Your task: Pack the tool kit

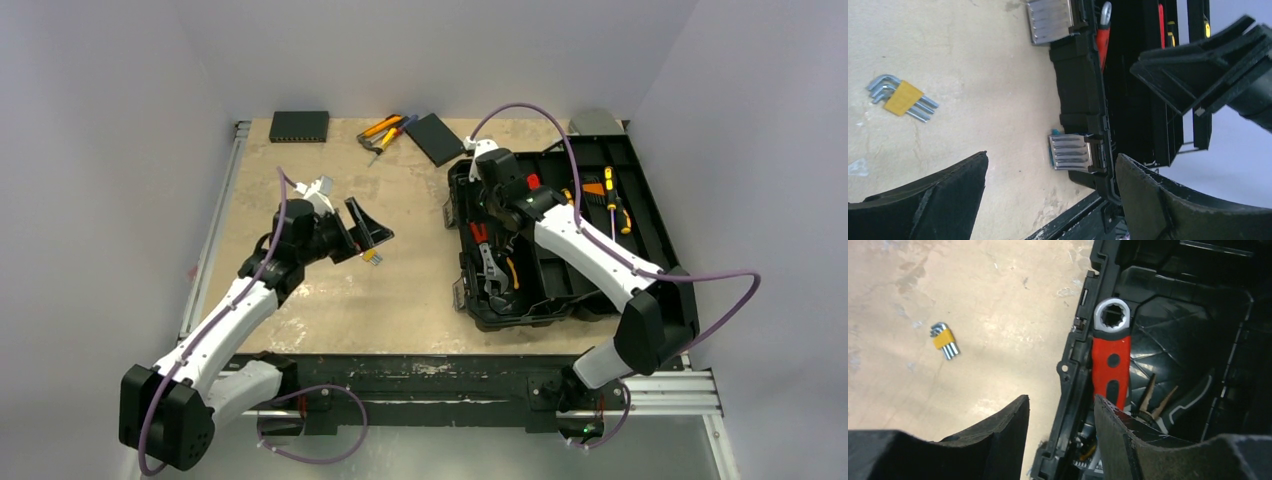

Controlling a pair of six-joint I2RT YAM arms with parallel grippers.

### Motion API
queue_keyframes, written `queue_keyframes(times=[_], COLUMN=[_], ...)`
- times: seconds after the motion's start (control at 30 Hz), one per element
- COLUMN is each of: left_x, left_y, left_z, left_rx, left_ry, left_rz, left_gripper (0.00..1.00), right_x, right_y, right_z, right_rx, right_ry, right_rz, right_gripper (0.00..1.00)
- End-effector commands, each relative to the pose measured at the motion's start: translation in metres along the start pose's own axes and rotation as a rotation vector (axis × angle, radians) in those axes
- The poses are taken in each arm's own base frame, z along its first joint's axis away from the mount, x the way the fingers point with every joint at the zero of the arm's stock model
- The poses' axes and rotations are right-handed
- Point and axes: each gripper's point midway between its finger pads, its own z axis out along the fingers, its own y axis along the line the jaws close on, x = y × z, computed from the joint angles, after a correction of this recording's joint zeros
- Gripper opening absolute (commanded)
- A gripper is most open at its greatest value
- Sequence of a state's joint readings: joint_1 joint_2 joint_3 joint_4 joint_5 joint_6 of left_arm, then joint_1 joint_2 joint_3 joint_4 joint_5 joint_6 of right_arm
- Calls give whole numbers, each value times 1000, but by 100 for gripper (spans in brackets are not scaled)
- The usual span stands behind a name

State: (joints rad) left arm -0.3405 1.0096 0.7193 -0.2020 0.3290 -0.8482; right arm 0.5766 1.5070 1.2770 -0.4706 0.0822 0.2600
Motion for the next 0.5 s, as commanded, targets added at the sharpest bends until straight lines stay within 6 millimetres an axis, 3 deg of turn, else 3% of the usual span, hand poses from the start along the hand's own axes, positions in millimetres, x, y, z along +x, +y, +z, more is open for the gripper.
queue_keyframes(times=[0.0,0.23,0.47], left_x=[-1,14,31], left_y=[-32,-24,-8], left_z=[8,25,41], left_rx=[194,233,238], left_ry=[-24,15,46], left_rz=[126,179,198], left_gripper=[95,95,94], right_x=[-15,15,38], right_y=[16,-4,-4], right_z=[3,20,40], right_rx=[-75,36,28], right_ry=[-68,39,79], right_rz=[67,77,131], right_gripper=[50,52,53])
